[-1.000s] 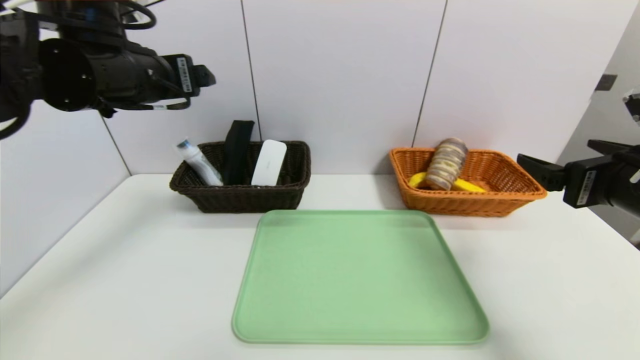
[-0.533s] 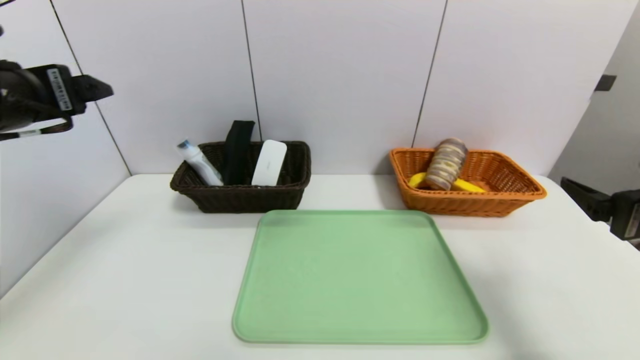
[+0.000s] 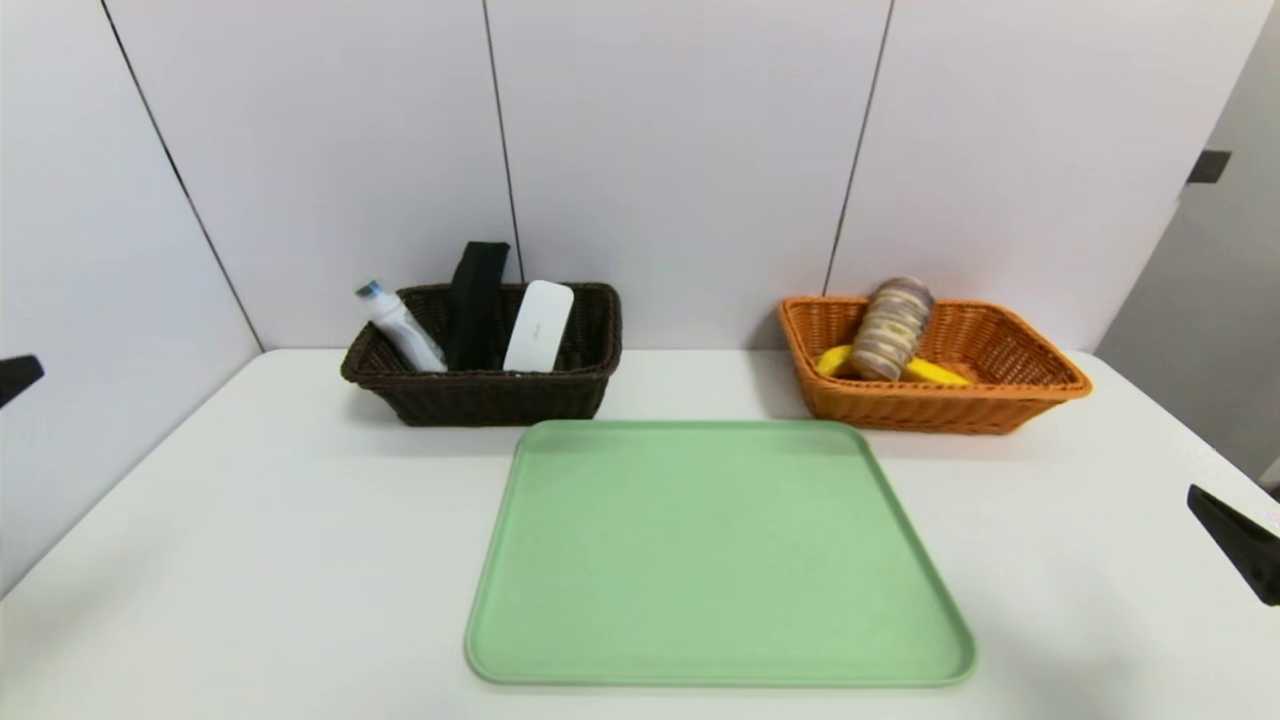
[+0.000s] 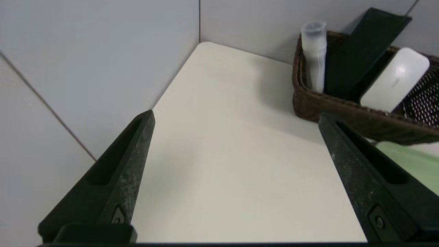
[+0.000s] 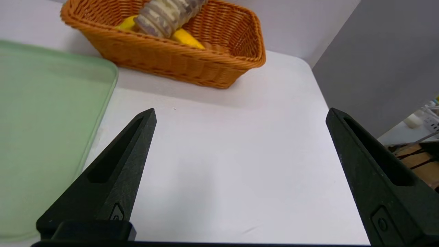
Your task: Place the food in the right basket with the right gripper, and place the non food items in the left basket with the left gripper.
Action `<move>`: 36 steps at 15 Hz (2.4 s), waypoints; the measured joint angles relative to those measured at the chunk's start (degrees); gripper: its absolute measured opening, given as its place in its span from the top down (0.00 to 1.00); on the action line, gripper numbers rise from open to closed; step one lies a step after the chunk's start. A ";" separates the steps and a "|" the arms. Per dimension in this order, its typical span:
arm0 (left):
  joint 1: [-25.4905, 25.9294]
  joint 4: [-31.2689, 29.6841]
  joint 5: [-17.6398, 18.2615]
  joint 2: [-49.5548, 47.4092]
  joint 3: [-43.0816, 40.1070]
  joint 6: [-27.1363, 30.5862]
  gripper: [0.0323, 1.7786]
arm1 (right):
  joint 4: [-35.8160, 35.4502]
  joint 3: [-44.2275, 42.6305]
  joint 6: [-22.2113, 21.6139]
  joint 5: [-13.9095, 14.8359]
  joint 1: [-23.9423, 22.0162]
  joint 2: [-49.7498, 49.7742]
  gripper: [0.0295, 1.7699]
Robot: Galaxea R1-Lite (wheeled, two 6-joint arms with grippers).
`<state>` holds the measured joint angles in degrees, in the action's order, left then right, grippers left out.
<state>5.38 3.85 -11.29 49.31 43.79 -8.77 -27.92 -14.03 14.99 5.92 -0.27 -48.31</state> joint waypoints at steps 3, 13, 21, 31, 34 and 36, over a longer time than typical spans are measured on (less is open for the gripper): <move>0.55 5.22 7.27 -9.55 -6.47 -0.02 0.05 | 4.33 2.95 0.07 -1.74 -0.35 7.74 0.03; 0.51 15.19 18.22 -24.23 -14.41 0.06 0.05 | 26.58 -0.79 0.10 -3.29 -2.51 26.60 0.03; -1.88 16.73 18.20 -28.34 -16.34 0.04 0.05 | 31.11 -0.68 0.16 -3.10 -3.52 31.20 0.03; -3.04 19.96 18.40 -34.46 -15.02 1.30 0.05 | 41.12 -13.20 -0.20 -3.32 0.05 33.84 0.03; -3.45 21.09 18.37 -37.11 -14.65 1.27 0.05 | 43.31 -14.41 -0.34 -3.39 1.15 35.89 0.03; -3.80 20.46 18.37 -38.18 -14.14 1.27 0.05 | 42.83 -14.68 -0.33 -3.40 1.11 37.10 0.03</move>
<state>1.57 24.31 7.08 11.13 29.65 -7.50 14.91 -28.71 14.67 2.52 0.84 -11.22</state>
